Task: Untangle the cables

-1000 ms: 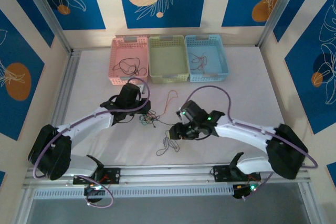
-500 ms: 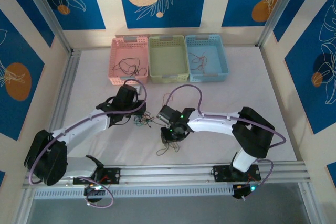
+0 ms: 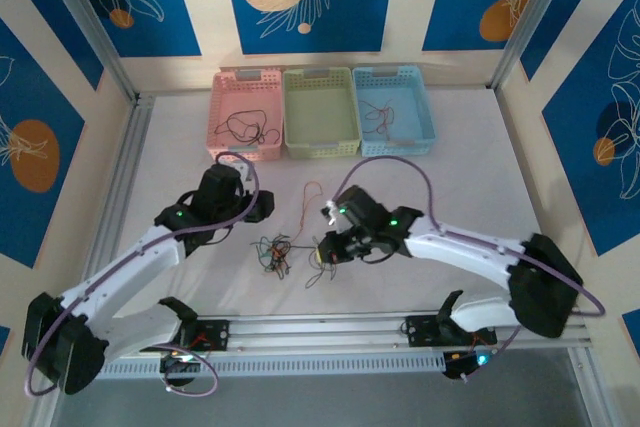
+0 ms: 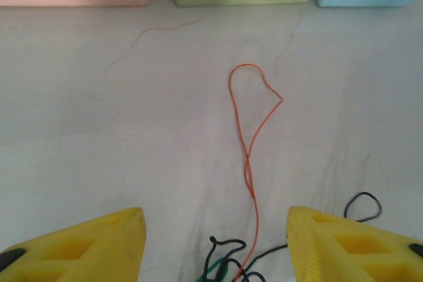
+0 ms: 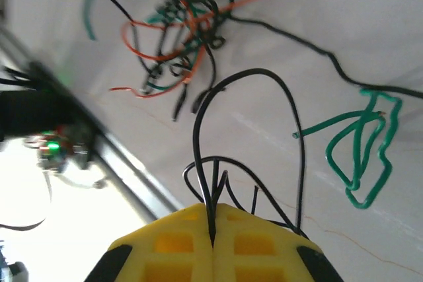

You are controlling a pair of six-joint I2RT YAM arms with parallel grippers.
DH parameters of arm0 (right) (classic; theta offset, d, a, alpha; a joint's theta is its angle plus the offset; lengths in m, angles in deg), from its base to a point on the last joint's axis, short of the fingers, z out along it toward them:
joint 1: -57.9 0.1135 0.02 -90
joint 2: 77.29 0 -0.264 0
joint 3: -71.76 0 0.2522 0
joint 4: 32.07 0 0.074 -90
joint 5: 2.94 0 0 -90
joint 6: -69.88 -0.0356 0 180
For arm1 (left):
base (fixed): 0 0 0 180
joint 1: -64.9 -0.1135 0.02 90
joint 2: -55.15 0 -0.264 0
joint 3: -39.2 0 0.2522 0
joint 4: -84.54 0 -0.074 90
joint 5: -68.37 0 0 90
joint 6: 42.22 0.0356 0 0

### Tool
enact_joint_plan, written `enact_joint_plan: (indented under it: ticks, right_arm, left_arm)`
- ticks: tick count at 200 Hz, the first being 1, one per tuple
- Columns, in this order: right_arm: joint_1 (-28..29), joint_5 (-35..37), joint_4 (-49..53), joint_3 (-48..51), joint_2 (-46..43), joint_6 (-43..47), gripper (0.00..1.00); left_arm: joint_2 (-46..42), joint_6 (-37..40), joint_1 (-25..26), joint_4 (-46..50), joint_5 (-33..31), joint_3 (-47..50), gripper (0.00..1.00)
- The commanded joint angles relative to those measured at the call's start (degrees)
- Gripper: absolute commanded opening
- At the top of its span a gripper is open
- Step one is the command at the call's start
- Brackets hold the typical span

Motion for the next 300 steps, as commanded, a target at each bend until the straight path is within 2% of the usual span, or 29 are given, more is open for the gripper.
enact_joint_plan:
  ticks: [1, 22, 41, 72, 89, 105, 125, 143, 169, 197, 229, 259, 300]
  right_arm:
    - [-5.95, -17.6, -8.57, 4.79, -6.55, 1.49, 0.0]
    - [-10.12, -23.47, -12.75, 6.91, -10.52, -0.4, 0.0]
    - [-13.56, -26.16, -16.44, 7.54, -11.56, -4.88, 0.0]
    - [-20.12, -22.45, -15.9, 7.46, -12.97, -13.89, 0.0]
    - [-22.58, -18.88, -13.31, 6.85, -14.74, -14.57, 0.0]
    - [-23.76, -16.41, -10.45, 5.75, -16.35, -13.79, 0.0]
    - [-24.7, -14.0, -8.38, 4.94, -18.58, -12.69, 0.0]
    - [-25.1, -11.9, -7.71, 3.75, -19.11, -11.75, 0.0]
    - [-24.74, -10.02, -10.54, -0.52, -16.08, -12.92, 0.0]
    - [-21.22, -5.16, -12.35, -9.32, -6.34, -10.89, 0.0]
    - [-17.91, -1.94, -14.21, -24.43, 10.57, -8.14, 0.0]
    - [-16.69, -0.87, -16.39, -41.9, 29.47, -6.74, 0.0]
    - [-14.84, -1.08, -11.26, -74.21, 54.9, -5.9, 0.0]
  left_arm:
    - [-3.76, 1.16, -0.66, 1.36, 7.08, 1.36, 0.6]
    - [-6.1, -1.19, -0.55, -4.66, 19.78, 3.92, 0.62]
    - [-7.12, -3.87, -0.03, -10.54, 27.75, 5.91, 0.63]
    - [-7.7, -2.92, 1.48, -10.51, 27.28, 7.09, 0.64]
    - [-7.51, -2.27, 1.56, -6.44, 24.38, 5.99, 0.64]
    - [-9.16, -1.27, 1.59, 0.72, 18.84, 2.55, 0.64]
    - [-12.43, 2.12, 1.58, 10.96, 10.25, -4.23, 0.65]
    - [-16.09, 5.35, 1.52, 19.06, 0.0, -9.26, 0.66]
    - [-23.14, 7.99, 1.58, 25.93, -11.9, -10.68, 0.68]
    - [-31.58, 7.73, 1.54, 30.0, -16.14, -8.36, 0.74]
    - [-36.34, 9.19, 1.58, 28.77, -15.51, -7.17, 0.77]
    - [-36.3, 9.25, 1.58, 28.81, -16.18, -6.14, 0.77]
    - [-36.74, 9.33, 1.51, 28.49, -15.42, -5.69, 0.78]
